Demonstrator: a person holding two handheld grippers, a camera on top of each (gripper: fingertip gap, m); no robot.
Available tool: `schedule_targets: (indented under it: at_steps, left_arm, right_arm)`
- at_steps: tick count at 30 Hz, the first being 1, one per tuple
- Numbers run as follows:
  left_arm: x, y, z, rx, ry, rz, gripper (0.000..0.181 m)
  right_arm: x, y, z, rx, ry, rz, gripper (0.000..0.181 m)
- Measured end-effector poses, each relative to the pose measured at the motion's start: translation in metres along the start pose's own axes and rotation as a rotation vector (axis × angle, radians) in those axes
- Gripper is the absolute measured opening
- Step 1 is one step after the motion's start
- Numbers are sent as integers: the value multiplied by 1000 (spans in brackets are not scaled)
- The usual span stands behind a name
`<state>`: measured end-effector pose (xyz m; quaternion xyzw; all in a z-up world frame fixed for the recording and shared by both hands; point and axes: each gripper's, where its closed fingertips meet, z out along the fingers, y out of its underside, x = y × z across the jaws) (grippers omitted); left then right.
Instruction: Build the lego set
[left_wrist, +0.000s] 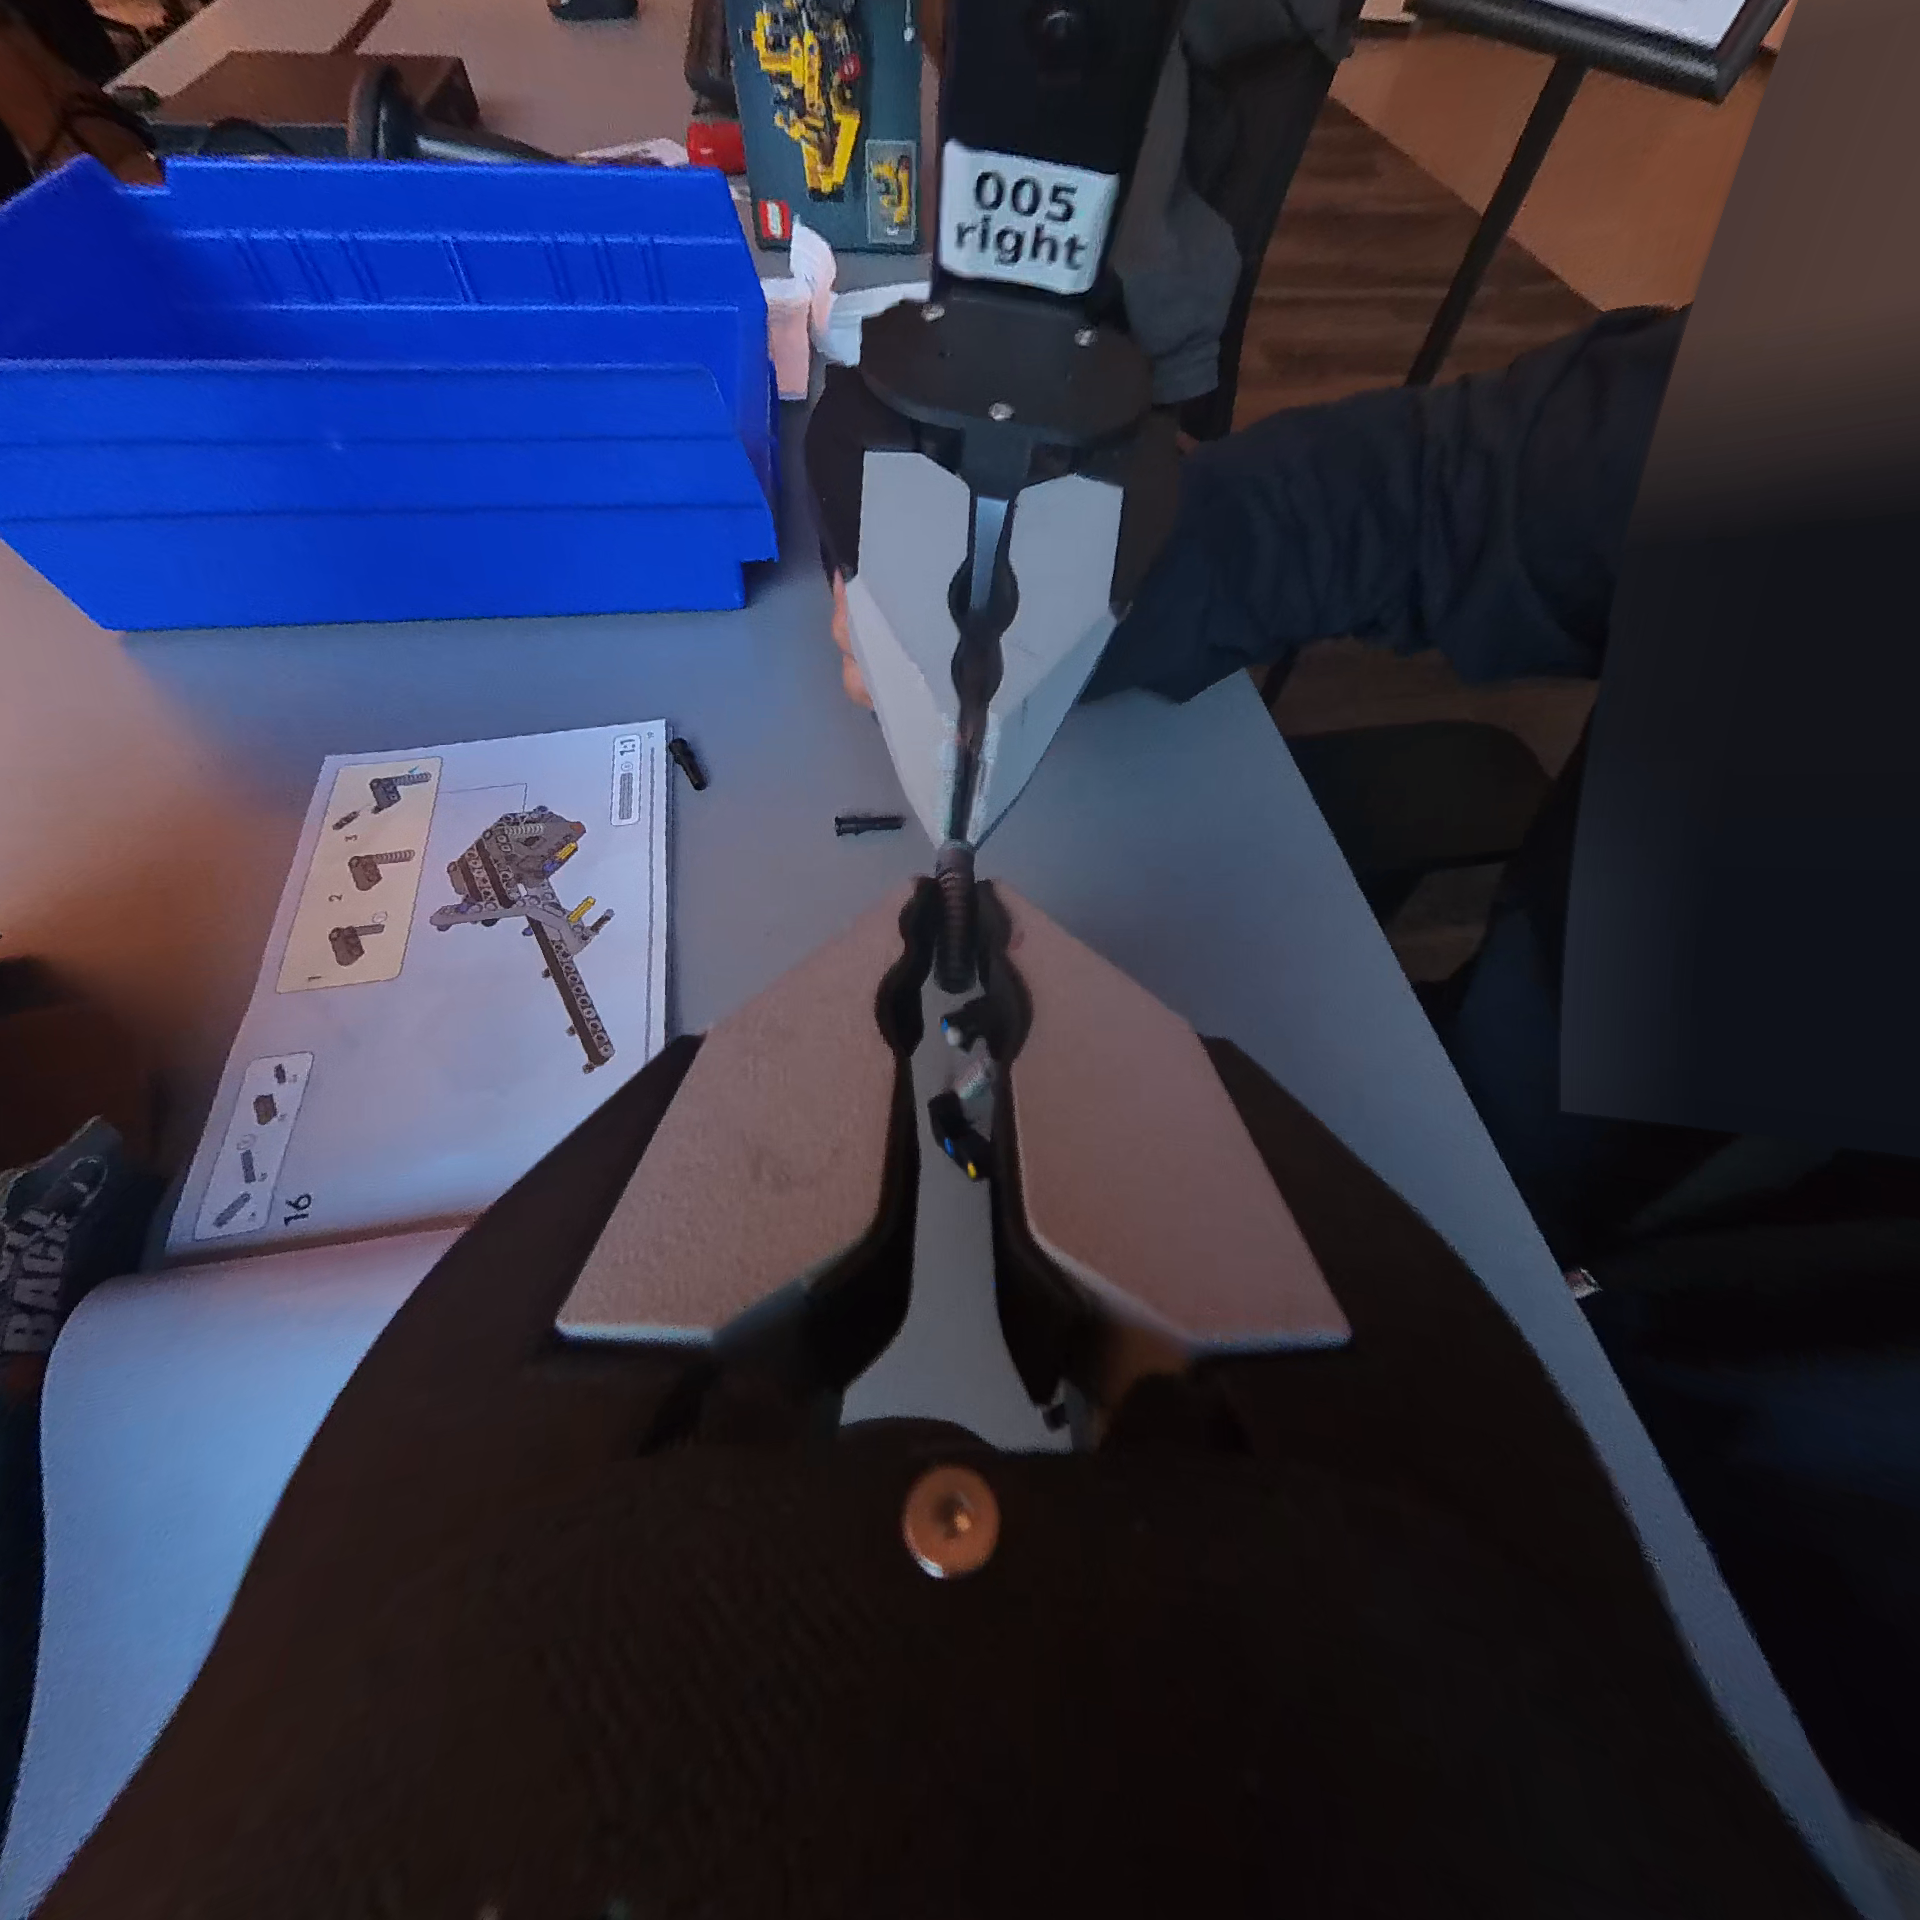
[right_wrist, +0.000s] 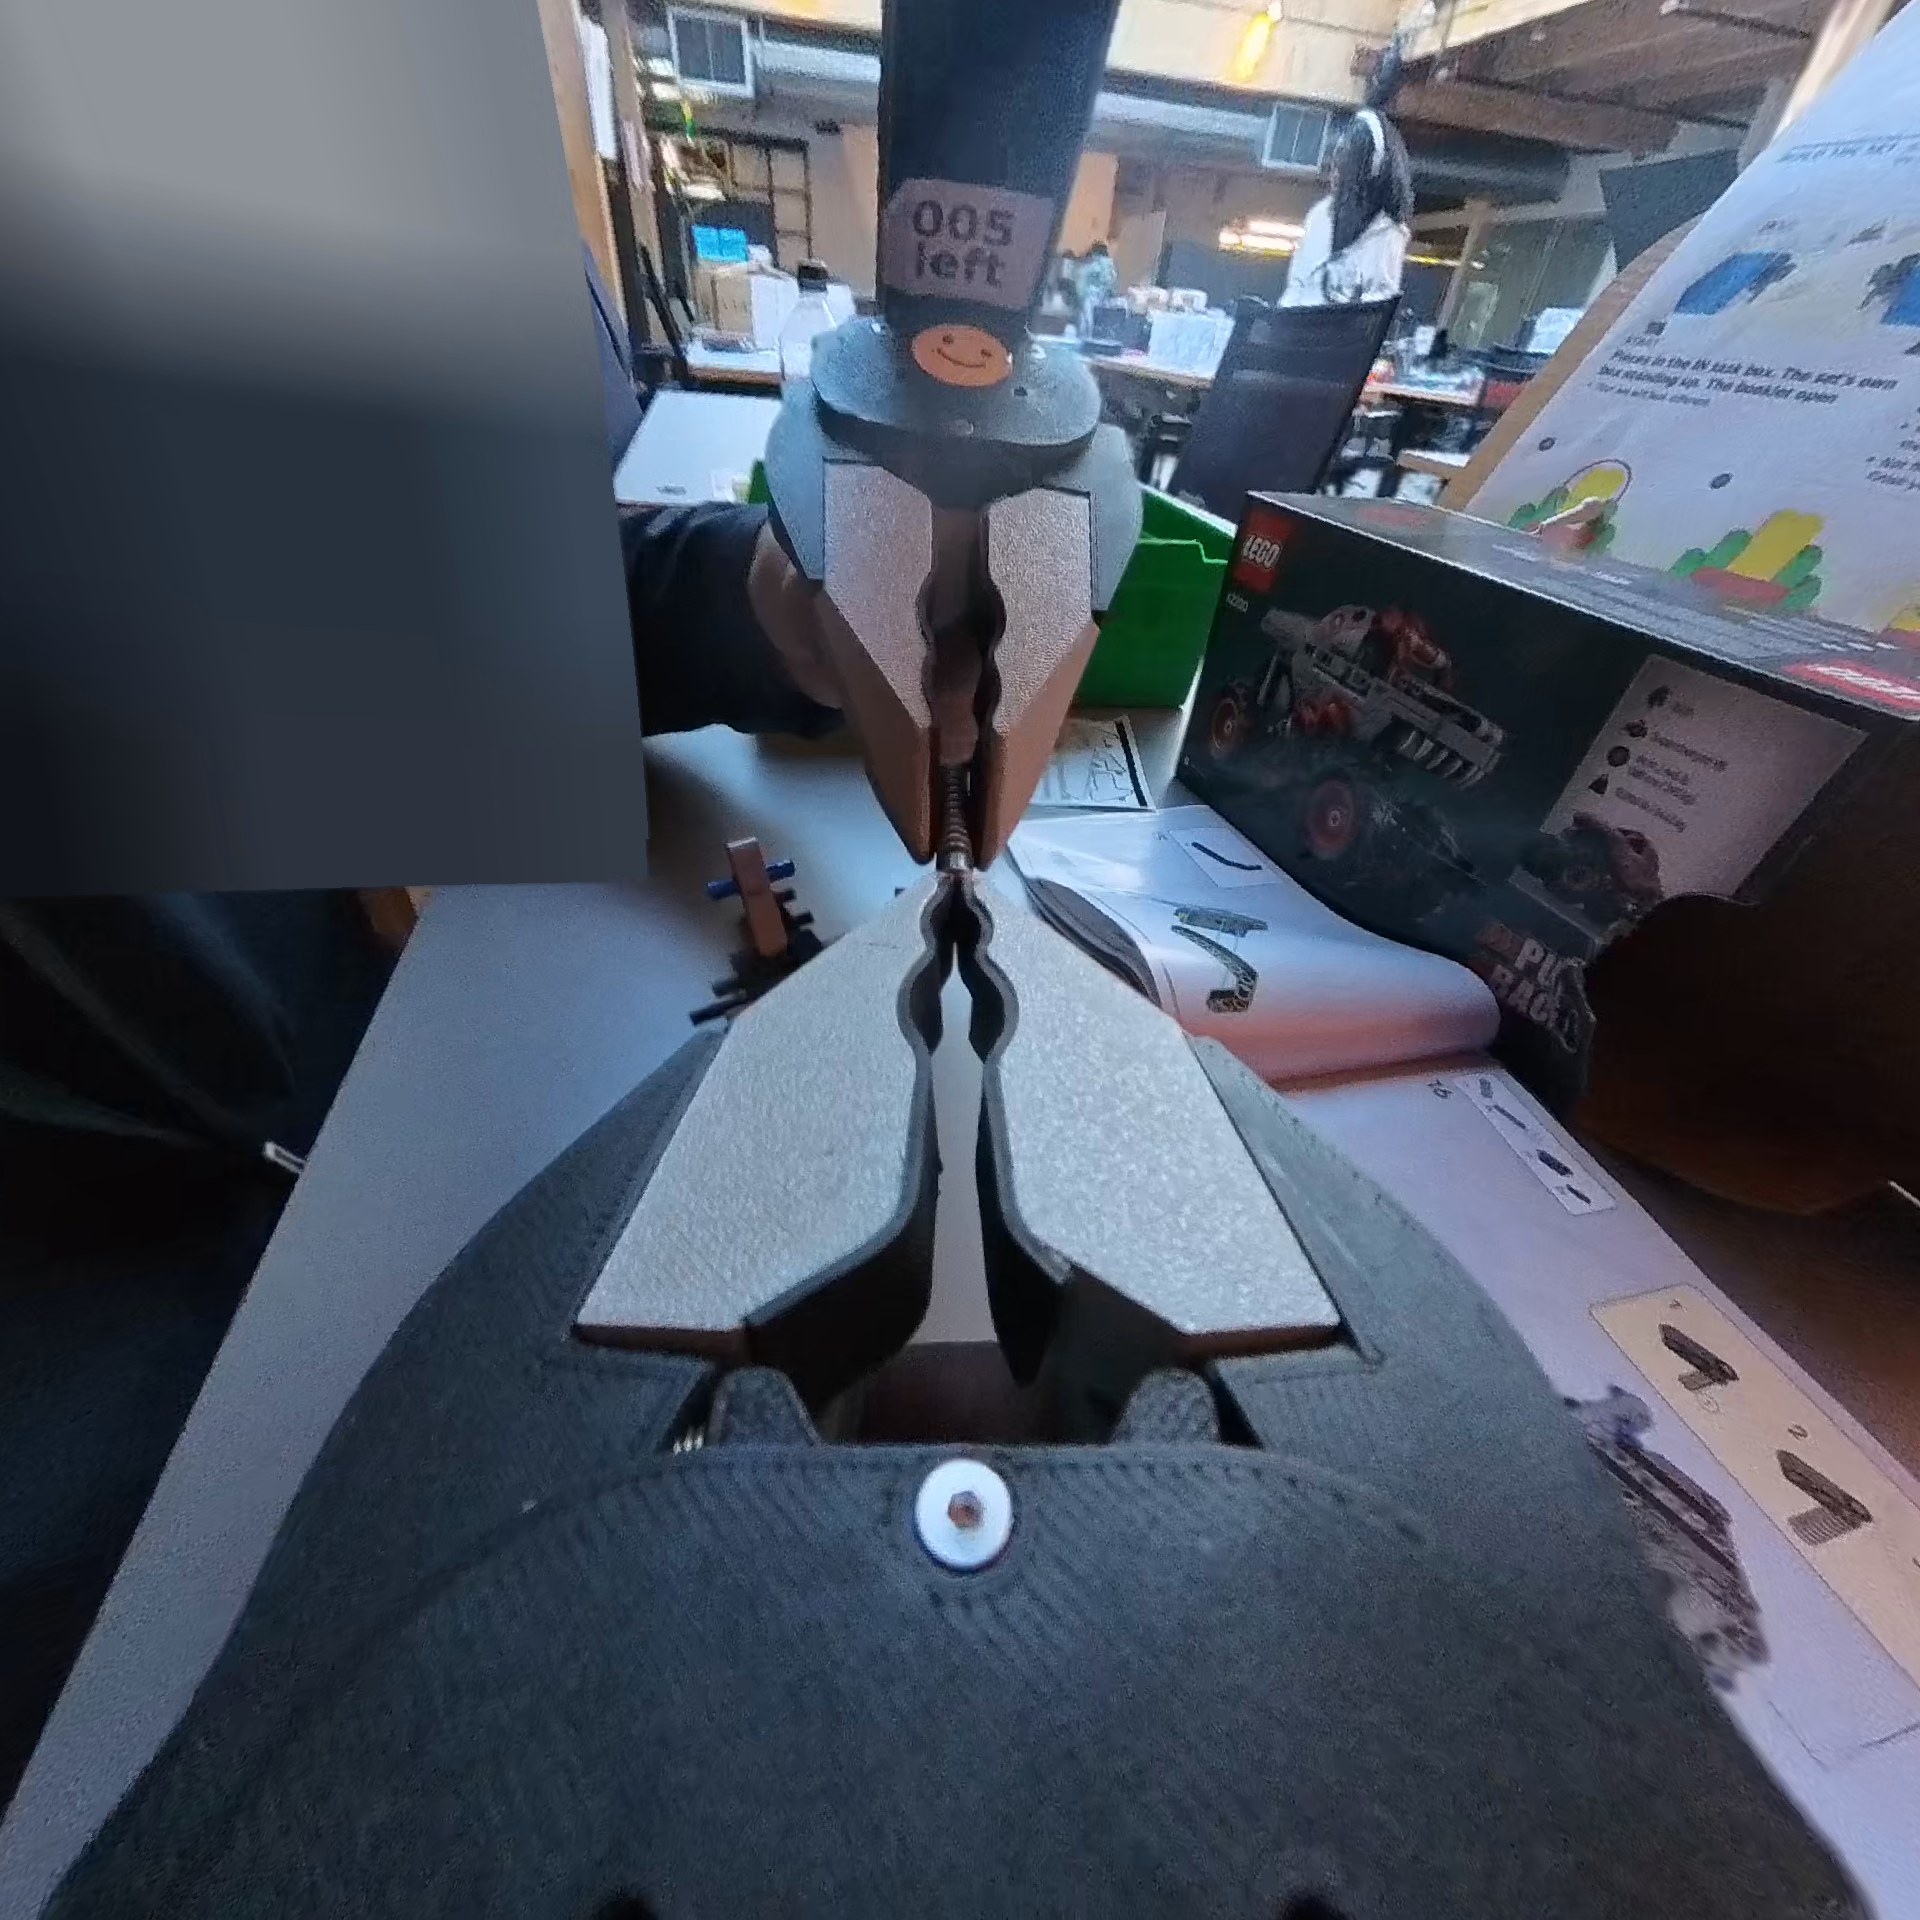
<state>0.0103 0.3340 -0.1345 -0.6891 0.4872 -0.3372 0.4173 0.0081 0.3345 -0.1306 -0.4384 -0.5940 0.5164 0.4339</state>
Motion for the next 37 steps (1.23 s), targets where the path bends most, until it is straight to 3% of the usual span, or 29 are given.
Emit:
schedule_targets:
  at_steps: [18, 20, 23, 27, 32, 37]
  left_arm:
    - [6, -2, 3, 12, 25, 6, 4]
    - [6, 11, 13, -66, -10, 55, 5]
    - [2, -2, 7, -40, -33, 72, 5]
    - [4, -2, 8, -38, -37, 87, 5]
    - [5, -9, 5, 0, -45, 94, 5]
    - [1, -15, -3, 32, -63, 97, 5]
  right_arm:
    - [-6, -7, 2, 57, -35, 25, 0]
    - [-6, 4, 8, -29, 3, -48, 0]
    - [-5, -20, 0, 91, 3, -23, 0]
    - [1, -27, -12, 130, 4, -4, 0]
    - [-1, -12, -10, 28, -12, -31, 0]
    - [6, -14, -13, 24, 38, -54, 0]
